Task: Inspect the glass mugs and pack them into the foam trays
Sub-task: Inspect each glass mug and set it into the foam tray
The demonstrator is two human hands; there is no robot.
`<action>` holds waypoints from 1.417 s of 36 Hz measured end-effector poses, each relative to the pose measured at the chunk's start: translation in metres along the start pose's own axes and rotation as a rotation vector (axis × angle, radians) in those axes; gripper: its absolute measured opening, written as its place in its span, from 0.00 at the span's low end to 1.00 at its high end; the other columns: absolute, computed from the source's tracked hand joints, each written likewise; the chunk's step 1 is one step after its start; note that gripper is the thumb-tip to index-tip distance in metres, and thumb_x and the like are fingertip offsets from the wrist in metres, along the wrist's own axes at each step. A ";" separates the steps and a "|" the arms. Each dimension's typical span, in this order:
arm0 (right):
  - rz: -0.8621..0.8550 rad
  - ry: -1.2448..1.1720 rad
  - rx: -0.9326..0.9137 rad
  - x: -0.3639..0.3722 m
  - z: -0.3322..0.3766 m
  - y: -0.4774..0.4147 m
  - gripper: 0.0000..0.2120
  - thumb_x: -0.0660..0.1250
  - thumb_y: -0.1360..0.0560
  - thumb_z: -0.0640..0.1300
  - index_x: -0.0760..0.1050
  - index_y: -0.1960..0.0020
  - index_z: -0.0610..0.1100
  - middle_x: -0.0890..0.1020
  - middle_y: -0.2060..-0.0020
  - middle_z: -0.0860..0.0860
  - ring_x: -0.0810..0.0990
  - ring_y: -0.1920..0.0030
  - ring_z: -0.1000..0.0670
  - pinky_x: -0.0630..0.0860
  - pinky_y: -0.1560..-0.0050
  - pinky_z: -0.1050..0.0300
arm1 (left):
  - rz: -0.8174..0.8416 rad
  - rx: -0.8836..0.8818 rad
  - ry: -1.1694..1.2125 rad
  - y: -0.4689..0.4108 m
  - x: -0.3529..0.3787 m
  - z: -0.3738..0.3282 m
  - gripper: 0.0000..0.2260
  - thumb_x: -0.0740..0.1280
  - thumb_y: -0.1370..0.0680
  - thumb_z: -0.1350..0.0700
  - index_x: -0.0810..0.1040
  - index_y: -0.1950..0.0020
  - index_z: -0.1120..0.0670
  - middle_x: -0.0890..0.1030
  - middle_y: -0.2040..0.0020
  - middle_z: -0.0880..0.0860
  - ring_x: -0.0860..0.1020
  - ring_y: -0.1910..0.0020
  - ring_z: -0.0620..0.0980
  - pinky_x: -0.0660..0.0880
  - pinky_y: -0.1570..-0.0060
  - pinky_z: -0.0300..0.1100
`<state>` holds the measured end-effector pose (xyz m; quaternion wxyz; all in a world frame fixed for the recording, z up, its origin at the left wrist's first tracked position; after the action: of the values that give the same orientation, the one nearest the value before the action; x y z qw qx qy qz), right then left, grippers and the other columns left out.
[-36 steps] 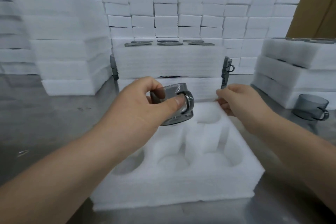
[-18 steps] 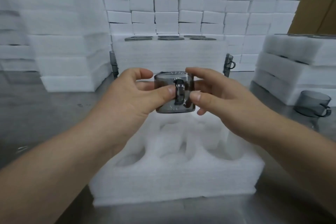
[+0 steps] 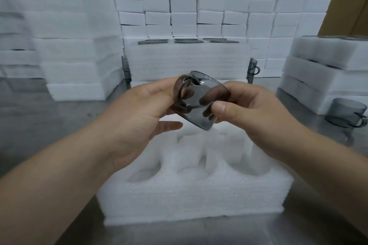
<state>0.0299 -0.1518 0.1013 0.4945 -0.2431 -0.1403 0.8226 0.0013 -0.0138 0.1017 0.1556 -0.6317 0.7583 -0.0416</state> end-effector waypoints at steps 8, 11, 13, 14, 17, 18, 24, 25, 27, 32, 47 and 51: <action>-0.141 0.068 -0.040 -0.011 0.004 -0.002 0.19 0.67 0.41 0.60 0.77 0.65 0.44 0.79 0.69 0.48 0.75 0.67 0.53 0.73 0.62 0.58 | 0.011 -0.057 0.207 0.000 -0.001 0.003 0.23 0.62 0.35 0.46 0.79 0.43 0.52 0.82 0.45 0.55 0.80 0.55 0.47 0.77 0.65 0.34; -0.241 0.166 -0.052 -0.019 0.006 -0.002 0.22 0.66 0.41 0.63 0.75 0.63 0.43 0.76 0.69 0.43 0.71 0.68 0.51 0.69 0.64 0.57 | -0.060 -0.026 0.227 -0.002 -0.008 0.002 0.19 0.63 0.35 0.51 0.78 0.45 0.50 0.84 0.50 0.51 0.83 0.55 0.48 0.78 0.64 0.36; -0.289 0.228 -0.056 -0.023 0.007 -0.002 0.24 0.65 0.42 0.64 0.75 0.62 0.43 0.74 0.72 0.46 0.70 0.70 0.53 0.67 0.67 0.61 | -0.086 -0.006 0.152 -0.002 -0.010 0.003 0.20 0.66 0.37 0.50 0.78 0.45 0.48 0.84 0.51 0.48 0.83 0.53 0.47 0.77 0.61 0.38; -0.301 0.250 -0.055 -0.024 0.007 -0.002 0.24 0.65 0.42 0.65 0.75 0.62 0.43 0.73 0.73 0.49 0.69 0.71 0.54 0.67 0.68 0.62 | -0.091 0.006 0.103 -0.002 -0.009 0.003 0.20 0.68 0.38 0.50 0.78 0.46 0.47 0.84 0.51 0.47 0.83 0.53 0.46 0.76 0.60 0.38; -0.293 0.341 -0.071 -0.024 0.009 0.000 0.22 0.64 0.42 0.65 0.74 0.66 0.46 0.71 0.77 0.56 0.66 0.74 0.58 0.63 0.73 0.68 | -0.099 0.044 -0.011 0.000 -0.007 0.002 0.20 0.67 0.36 0.48 0.76 0.44 0.44 0.84 0.52 0.44 0.82 0.53 0.44 0.74 0.56 0.39; -0.281 0.385 -0.085 -0.023 0.010 0.001 0.20 0.64 0.42 0.66 0.73 0.68 0.48 0.70 0.79 0.58 0.65 0.76 0.59 0.61 0.74 0.70 | -0.094 0.052 -0.033 0.001 -0.005 0.001 0.22 0.67 0.35 0.47 0.75 0.41 0.44 0.83 0.52 0.43 0.82 0.53 0.44 0.74 0.56 0.38; -0.259 0.514 -0.231 -0.018 0.023 0.004 0.18 0.58 0.33 0.63 0.71 0.68 0.48 0.74 0.74 0.53 0.70 0.72 0.55 0.67 0.70 0.60 | -0.098 0.087 -0.019 0.001 -0.004 0.000 0.18 0.68 0.35 0.51 0.76 0.45 0.45 0.84 0.56 0.46 0.83 0.57 0.46 0.77 0.59 0.36; -0.249 0.442 -0.255 -0.020 0.025 0.004 0.16 0.57 0.31 0.60 0.72 0.66 0.49 0.75 0.72 0.53 0.71 0.71 0.56 0.68 0.68 0.60 | -0.096 0.086 0.007 0.000 -0.004 0.001 0.17 0.67 0.34 0.52 0.77 0.46 0.46 0.84 0.56 0.47 0.83 0.58 0.45 0.77 0.60 0.35; -0.209 0.293 -0.265 -0.022 0.024 0.002 0.11 0.56 0.30 0.57 0.74 0.59 0.53 0.77 0.71 0.57 0.74 0.69 0.59 0.70 0.65 0.66 | -0.103 0.090 0.044 -0.001 -0.006 0.000 0.13 0.67 0.34 0.53 0.79 0.49 0.46 0.84 0.55 0.47 0.82 0.57 0.44 0.77 0.62 0.33; -0.103 0.293 -0.242 -0.016 0.020 0.002 0.08 0.61 0.32 0.56 0.76 0.61 0.56 0.80 0.67 0.59 0.76 0.64 0.60 0.73 0.61 0.60 | -0.154 0.117 0.070 -0.001 -0.009 0.000 0.08 0.74 0.36 0.56 0.84 0.59 0.45 0.84 0.55 0.47 0.82 0.54 0.47 0.78 0.56 0.39; -0.321 0.636 -0.351 -0.040 0.045 0.007 0.14 0.66 0.35 0.59 0.72 0.70 0.50 0.73 0.75 0.50 0.68 0.72 0.58 0.63 0.70 0.66 | 0.057 -0.008 -0.679 0.006 0.001 0.008 0.26 0.59 0.48 0.26 0.63 0.50 0.21 0.63 0.35 0.26 0.61 0.35 0.27 0.57 0.38 0.27; -0.289 0.838 -0.411 -0.034 0.062 0.010 0.13 0.66 0.33 0.59 0.70 0.70 0.54 0.68 0.77 0.59 0.68 0.73 0.60 0.61 0.70 0.70 | 0.318 -0.141 -0.999 0.011 0.017 0.028 0.39 0.51 0.51 0.22 0.53 0.39 0.21 0.43 0.28 0.29 0.40 0.32 0.28 0.41 0.32 0.34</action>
<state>0.0025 -0.1859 0.1573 0.5592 -0.6241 -0.1212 0.5321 -0.0041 -0.0245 0.0693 0.4595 -0.4608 0.6790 0.3399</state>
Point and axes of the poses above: each hand's wrist, its own y-axis away from the middle knuckle, its own x-axis out of the palm, z = x × y, the point moved 6 cm from there along -y, towards the middle knuckle
